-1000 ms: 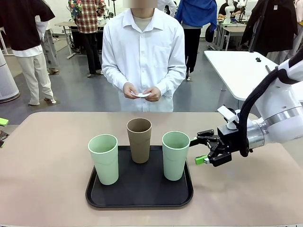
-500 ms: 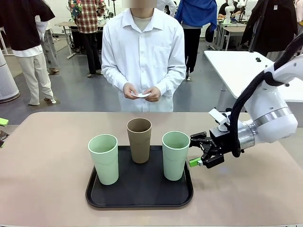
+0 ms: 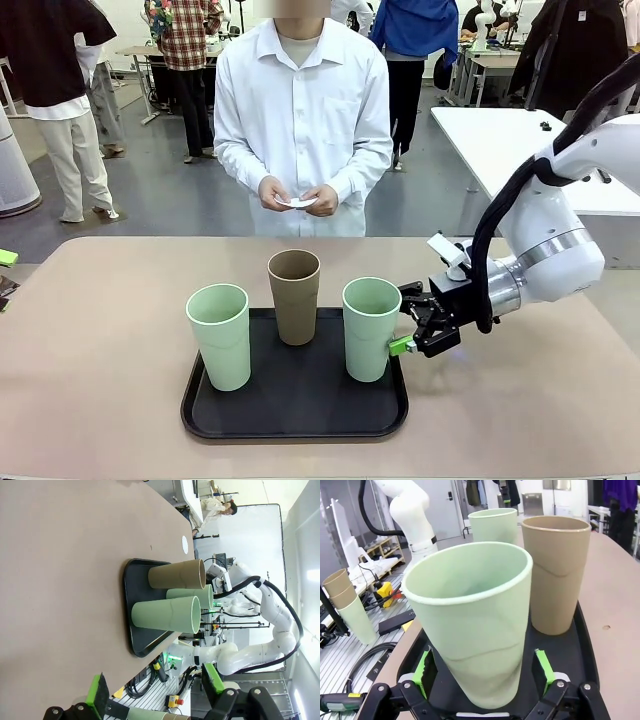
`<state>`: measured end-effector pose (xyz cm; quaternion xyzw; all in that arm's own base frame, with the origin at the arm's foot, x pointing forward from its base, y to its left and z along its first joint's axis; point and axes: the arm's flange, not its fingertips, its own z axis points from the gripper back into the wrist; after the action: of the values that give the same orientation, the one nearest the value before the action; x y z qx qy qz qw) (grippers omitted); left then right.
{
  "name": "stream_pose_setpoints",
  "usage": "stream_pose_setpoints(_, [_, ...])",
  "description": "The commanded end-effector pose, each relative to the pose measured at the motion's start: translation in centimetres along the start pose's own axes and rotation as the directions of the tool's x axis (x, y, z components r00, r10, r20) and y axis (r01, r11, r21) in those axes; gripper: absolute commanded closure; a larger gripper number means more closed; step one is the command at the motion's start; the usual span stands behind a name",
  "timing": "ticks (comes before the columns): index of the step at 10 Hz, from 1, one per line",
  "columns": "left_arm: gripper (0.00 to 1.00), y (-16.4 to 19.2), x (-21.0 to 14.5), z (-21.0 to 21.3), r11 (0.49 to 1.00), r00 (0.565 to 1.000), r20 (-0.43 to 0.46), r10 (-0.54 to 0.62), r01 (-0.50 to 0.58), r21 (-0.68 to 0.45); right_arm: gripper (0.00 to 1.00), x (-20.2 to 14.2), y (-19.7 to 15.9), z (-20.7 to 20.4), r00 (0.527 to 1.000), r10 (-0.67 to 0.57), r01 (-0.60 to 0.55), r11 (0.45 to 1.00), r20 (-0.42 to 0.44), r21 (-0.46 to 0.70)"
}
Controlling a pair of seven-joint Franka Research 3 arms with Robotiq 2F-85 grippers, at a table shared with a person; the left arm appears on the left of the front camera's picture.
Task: Place coasters on the table and set cups on them.
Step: Pick up one Reusable plastic cup and place it on a coaster set by the human.
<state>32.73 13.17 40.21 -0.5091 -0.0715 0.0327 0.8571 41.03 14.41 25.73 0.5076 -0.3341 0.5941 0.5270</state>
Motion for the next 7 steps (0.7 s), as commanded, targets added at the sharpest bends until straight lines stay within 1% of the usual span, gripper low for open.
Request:
stream_pose_setpoints(1, [0.00, 0.0, 0.0, 0.2, 1.000, 1.000, 0.010, 0.003, -0.003, -0.011, 0.00, -0.2, -0.3, -0.3, 0.999, 0.034, -0.034, 0.999, 0.010, 0.042])
stream_pose_setpoints(3, [0.00, 0.0, 0.0, 0.2, 1.000, 1.000, 0.010, 0.003, -0.003, -0.011, 0.00, -0.1, -0.3, -0.6, 0.999, 0.042, -0.042, 0.998, 0.007, 0.051])
stream_pose_setpoints(7, [0.00, 0.0, 0.0, 0.2, 1.000, 1.000, 0.010, 0.003, -0.003, -0.011, 0.00, 0.2, -1.2, -2.7, 0.999, 0.043, -0.042, 0.996, -0.019, 0.085])
